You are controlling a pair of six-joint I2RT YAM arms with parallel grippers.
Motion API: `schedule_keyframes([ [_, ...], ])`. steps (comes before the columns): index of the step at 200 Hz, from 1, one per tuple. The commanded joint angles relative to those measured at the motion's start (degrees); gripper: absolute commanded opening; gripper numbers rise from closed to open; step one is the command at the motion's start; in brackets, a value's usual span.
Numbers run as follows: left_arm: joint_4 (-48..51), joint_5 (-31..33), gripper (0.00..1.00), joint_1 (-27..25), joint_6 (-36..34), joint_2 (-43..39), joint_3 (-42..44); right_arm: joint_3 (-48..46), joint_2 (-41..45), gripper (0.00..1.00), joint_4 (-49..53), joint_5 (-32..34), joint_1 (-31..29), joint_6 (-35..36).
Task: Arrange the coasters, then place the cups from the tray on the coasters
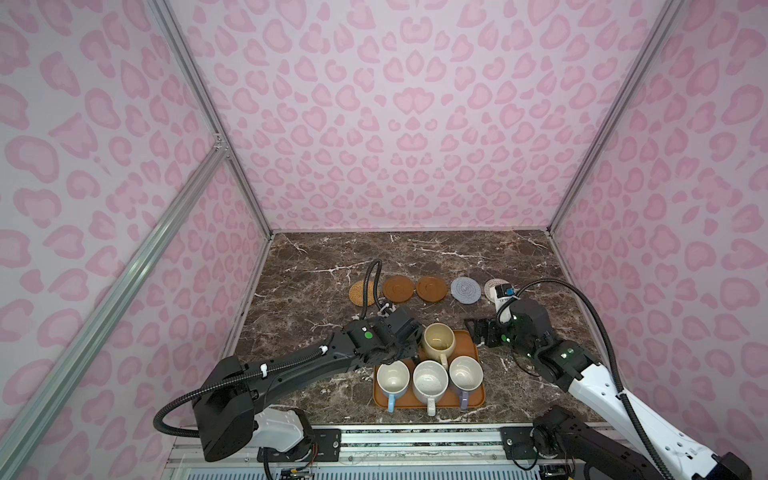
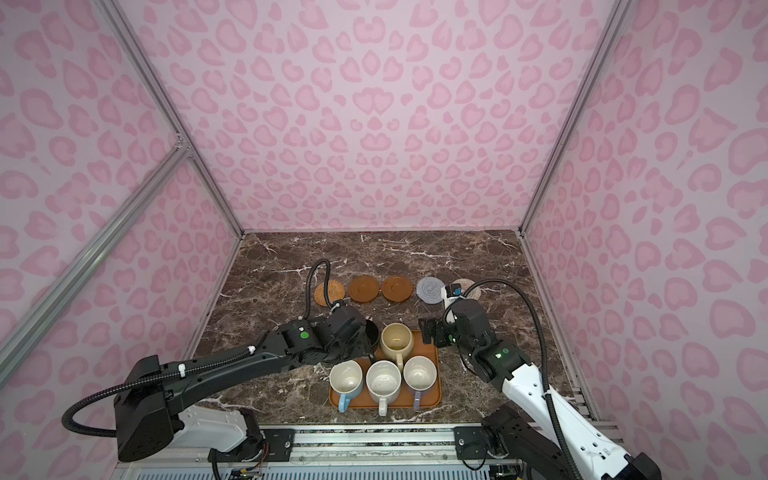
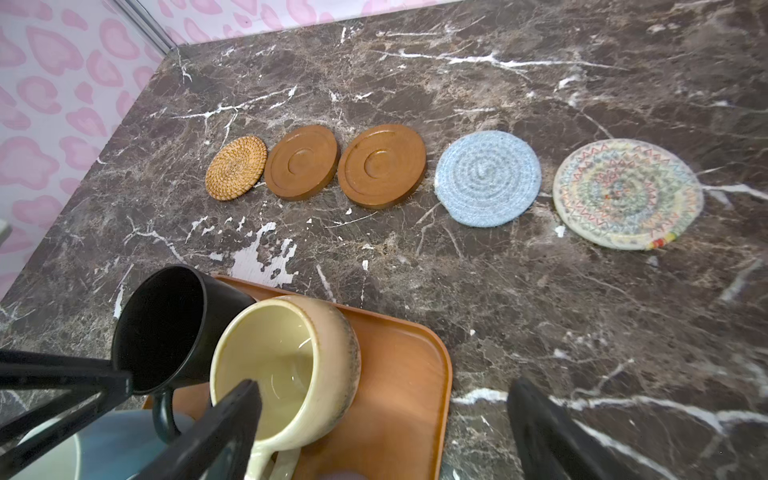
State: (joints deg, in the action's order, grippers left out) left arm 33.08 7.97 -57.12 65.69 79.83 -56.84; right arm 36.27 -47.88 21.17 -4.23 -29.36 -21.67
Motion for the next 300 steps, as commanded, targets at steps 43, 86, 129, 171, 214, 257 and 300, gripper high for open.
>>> schedule_keyframes([
  [43, 1.8, 2.7, 0.58, -0.1, 0.9, 2.8, -2.9, -1.3, 1.7, 0.95, 0.2, 3.0, -0.1, -0.2],
  [86, 4.8, 5.1, 0.58, -1.0, 2.1, 5.9, -5.1, -1.4, 2.5, 0.95, 0.5, 3.5, 0.0, -0.2],
  [129, 5.1, 7.2, 0.57, -1.6, 2.6, 5.9, -5.5, -1.7, 2.9, 0.95, 0.4, 3.9, 0.0, -0.3],
  [171, 5.8, 8.7, 0.57, -2.9, 2.1, 5.1, -6.3, -1.8, 2.6, 0.95, 0.4, 4.0, 0.0, -0.4],
  [214, 7.8, 9.2, 0.57, -5.1, 2.6, 5.4, -7.6, -1.9, 2.5, 0.95, 0.5, 4.2, 0.0, -0.4],
  [257, 8.0, 10.9, 0.57, -5.1, 3.4, 6.6, -7.4, -2.1, 2.5, 0.95, 0.1, 4.1, 0.0, -0.5],
  [300, 8.0, 10.9, 0.57, -5.1, 2.3, 9.5, -9.1, -2.3, 2.7, 0.95, 0.3, 4.1, 0.0, -0.5],
])
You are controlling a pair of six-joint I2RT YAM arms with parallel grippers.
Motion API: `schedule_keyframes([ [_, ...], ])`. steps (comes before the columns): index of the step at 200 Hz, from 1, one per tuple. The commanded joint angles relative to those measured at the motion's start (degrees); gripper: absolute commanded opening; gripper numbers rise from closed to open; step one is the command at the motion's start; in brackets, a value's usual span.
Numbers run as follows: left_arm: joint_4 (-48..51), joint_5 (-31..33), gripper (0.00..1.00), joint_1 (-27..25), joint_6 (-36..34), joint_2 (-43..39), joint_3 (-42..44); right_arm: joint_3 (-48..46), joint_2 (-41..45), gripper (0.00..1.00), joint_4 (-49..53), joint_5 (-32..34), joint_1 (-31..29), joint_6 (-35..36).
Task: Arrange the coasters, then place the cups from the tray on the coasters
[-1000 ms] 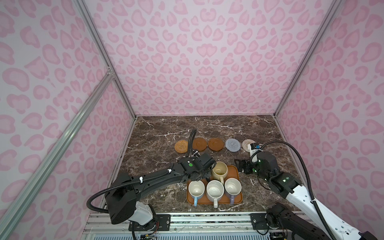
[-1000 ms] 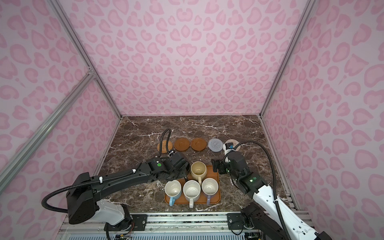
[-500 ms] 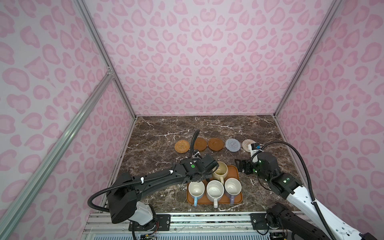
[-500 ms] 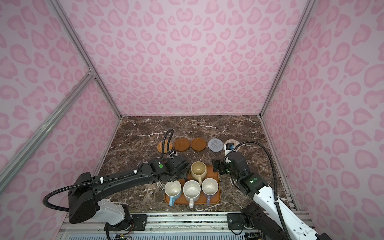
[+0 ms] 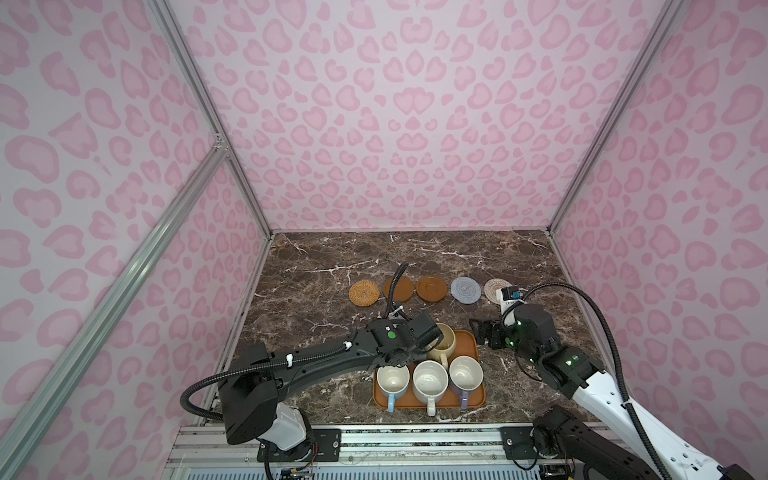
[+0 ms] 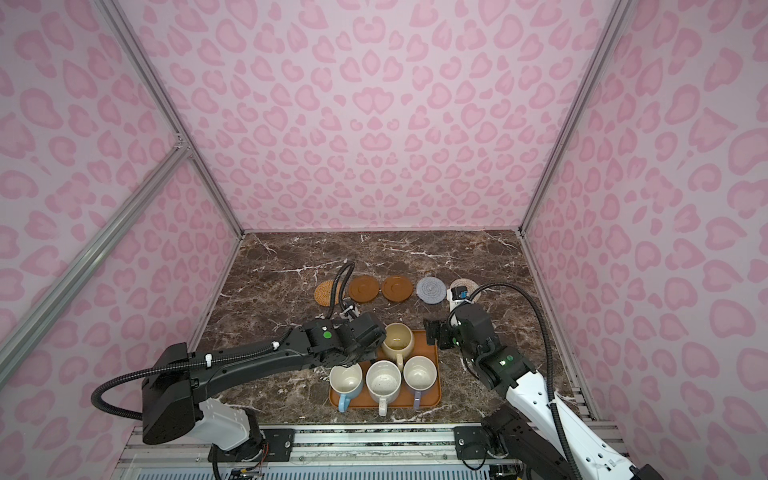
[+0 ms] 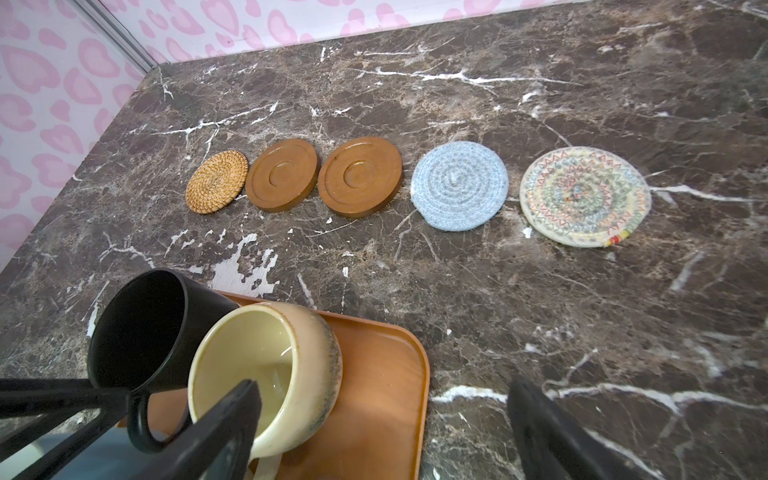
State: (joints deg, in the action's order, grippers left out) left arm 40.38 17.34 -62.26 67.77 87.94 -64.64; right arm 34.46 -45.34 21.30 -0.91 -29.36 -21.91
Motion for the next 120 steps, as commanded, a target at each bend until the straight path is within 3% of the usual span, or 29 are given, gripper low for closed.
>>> schedule_keyframes([
  [1, 0.7, 1.5, 0.57, 0.0, 0.2, 1.4, -1.4, -0.5, 0.2, 0.95, 0.2, 0.9, -0.1, -0.2],
  [62, 1.9, 2.3, 0.57, 0.1, -0.7, 5.0, -3.4, -0.8, 0.6, 0.95, 0.1, 0.9, -0.1, -0.2],
  [86, 3.6, 4.4, 0.48, 0.0, -0.5, 5.6, -4.1, -0.9, 0.7, 0.95, 0.0, 0.9, 0.0, -0.2],
  [120, 4.2, 4.8, 0.48, 0.1, -0.9, 6.5, -4.6, -0.9, 0.7, 0.94, -0.1, 1.0, 0.0, -0.2],
])
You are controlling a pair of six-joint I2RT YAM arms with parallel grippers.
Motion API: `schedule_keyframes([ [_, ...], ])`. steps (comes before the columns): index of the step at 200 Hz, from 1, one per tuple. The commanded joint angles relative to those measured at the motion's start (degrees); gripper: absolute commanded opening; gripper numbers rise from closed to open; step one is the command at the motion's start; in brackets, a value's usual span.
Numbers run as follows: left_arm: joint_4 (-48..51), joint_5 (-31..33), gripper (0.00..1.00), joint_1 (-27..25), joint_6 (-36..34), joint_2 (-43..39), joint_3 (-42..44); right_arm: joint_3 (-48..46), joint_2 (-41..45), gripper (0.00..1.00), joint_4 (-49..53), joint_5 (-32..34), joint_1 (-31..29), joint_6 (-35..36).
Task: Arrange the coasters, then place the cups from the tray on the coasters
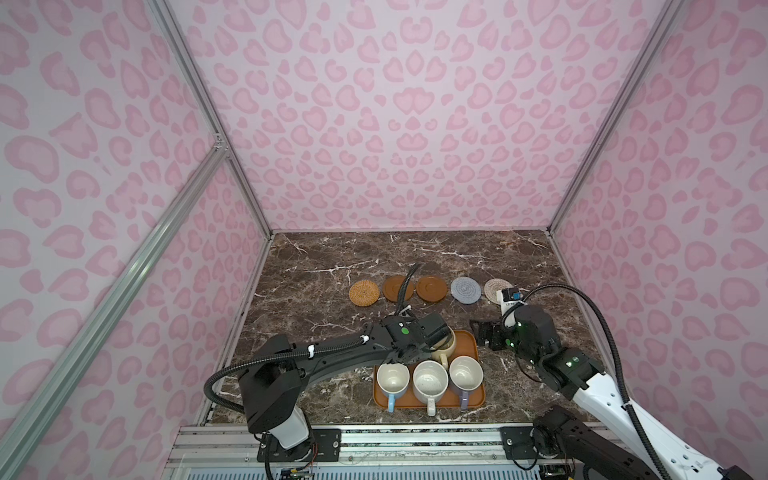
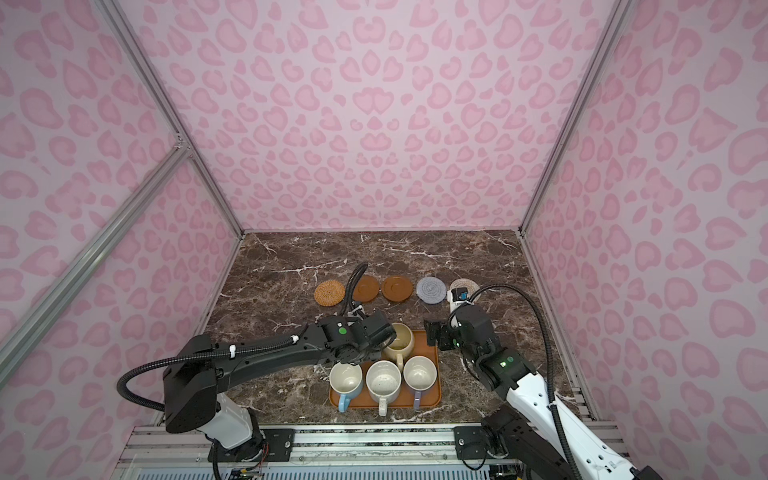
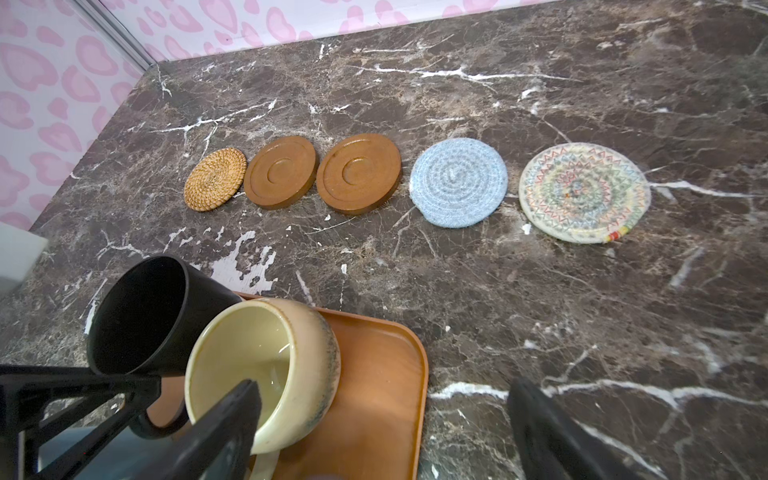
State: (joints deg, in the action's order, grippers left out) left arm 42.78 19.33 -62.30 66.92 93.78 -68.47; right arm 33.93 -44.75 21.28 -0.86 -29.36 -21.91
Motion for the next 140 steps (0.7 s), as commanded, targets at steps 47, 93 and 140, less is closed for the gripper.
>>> schedule_keyframes([
  [47, 1.8, 2.8, 0.45, 0.1, 0.1, 1.0, -0.9, -0.6, -0.2, 0.94, -0.4, 1.0, 0.0, -0.2],
  [93, 0.7, 2.0, 0.35, 0.2, -1.0, 2.2, -1.0, -0.7, -0.3, 0.94, -0.6, 1.0, 0.0, -0.4],
  [140, -0.2, 1.8, 0.20, 0.5, -2.1, 2.5, -1.0, -0.7, -0.5, 0.94, -1.2, 0.7, 0.0, -0.4],
])
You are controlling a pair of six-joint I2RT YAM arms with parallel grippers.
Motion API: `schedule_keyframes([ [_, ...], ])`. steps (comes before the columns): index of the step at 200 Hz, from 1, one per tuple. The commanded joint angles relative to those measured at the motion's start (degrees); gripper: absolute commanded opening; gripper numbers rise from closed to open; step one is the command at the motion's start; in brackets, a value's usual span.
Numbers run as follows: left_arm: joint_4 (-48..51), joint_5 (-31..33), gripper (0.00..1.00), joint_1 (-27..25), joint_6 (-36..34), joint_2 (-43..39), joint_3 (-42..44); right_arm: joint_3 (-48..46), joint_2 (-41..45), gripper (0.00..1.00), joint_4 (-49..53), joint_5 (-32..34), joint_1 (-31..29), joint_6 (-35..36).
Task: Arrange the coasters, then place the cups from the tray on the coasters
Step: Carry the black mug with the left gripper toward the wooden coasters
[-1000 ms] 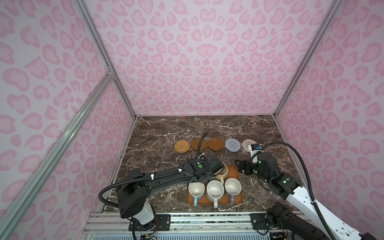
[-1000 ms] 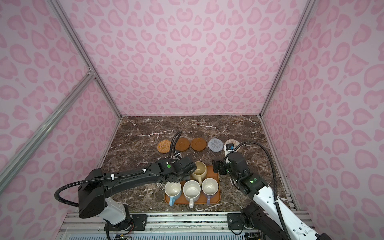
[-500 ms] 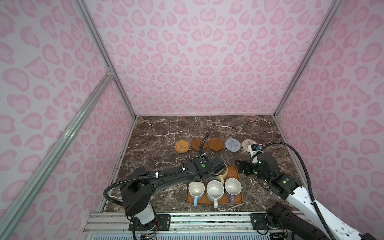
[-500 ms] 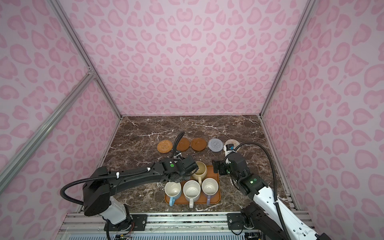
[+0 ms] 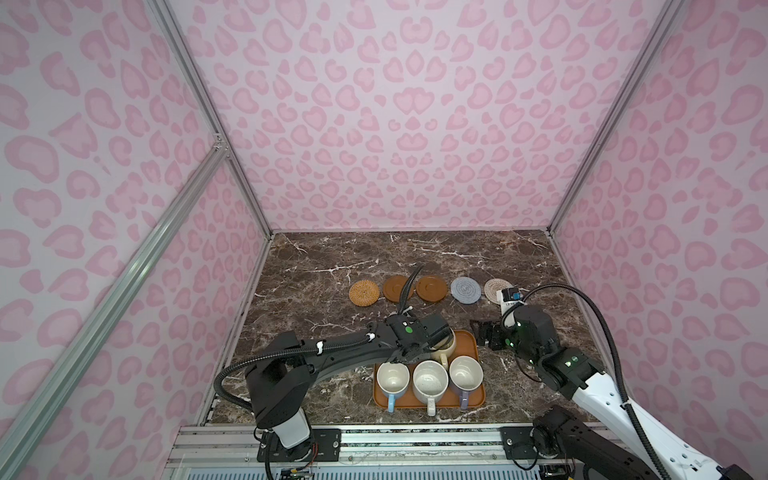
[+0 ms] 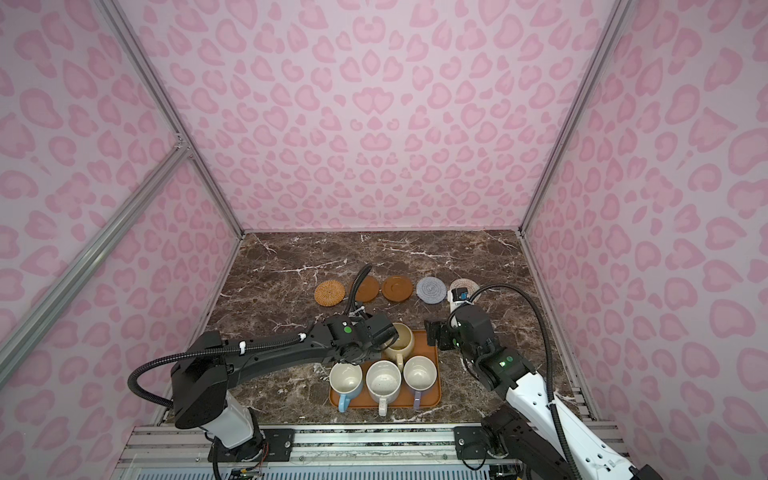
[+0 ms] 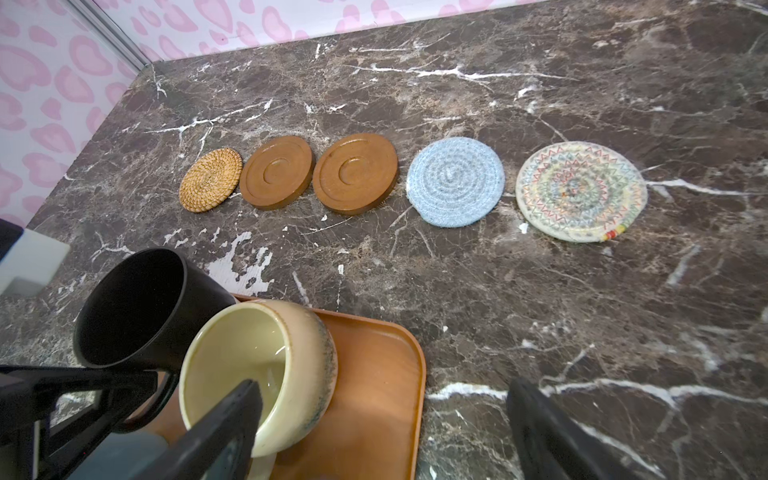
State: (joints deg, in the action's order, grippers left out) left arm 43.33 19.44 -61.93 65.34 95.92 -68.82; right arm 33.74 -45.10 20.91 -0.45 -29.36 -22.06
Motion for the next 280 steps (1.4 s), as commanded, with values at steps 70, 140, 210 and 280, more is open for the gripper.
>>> schedule_keyframes([
  [70, -2.8, 2.0, 0.00, 0.2, -4.7, -1.2, 0.7, -0.7, -0.9, 0.93, -1.8, -0.4, -0.1, -0.9],
  [140, -8.9, 4.4, 0.00, 0.3, -11.7, -8.1, 4.9, -0.7, -0.5, 0.88, -6.9, -3.2, -3.2, -1.3],
  [210, -11.3, 6.5, 0.03, 3.9, -17.2, -14.3, 6.5, 0.9, -2.3, 0.86, -14.6, -9.1, -5.0, -2.8],
  [280, -13.4, 4.0, 0.03, 13.4, -23.7, -18.9, 7.0, 9.5, -14.2, 0.89, -17.2, -7.2, -7.8, -0.7],
])
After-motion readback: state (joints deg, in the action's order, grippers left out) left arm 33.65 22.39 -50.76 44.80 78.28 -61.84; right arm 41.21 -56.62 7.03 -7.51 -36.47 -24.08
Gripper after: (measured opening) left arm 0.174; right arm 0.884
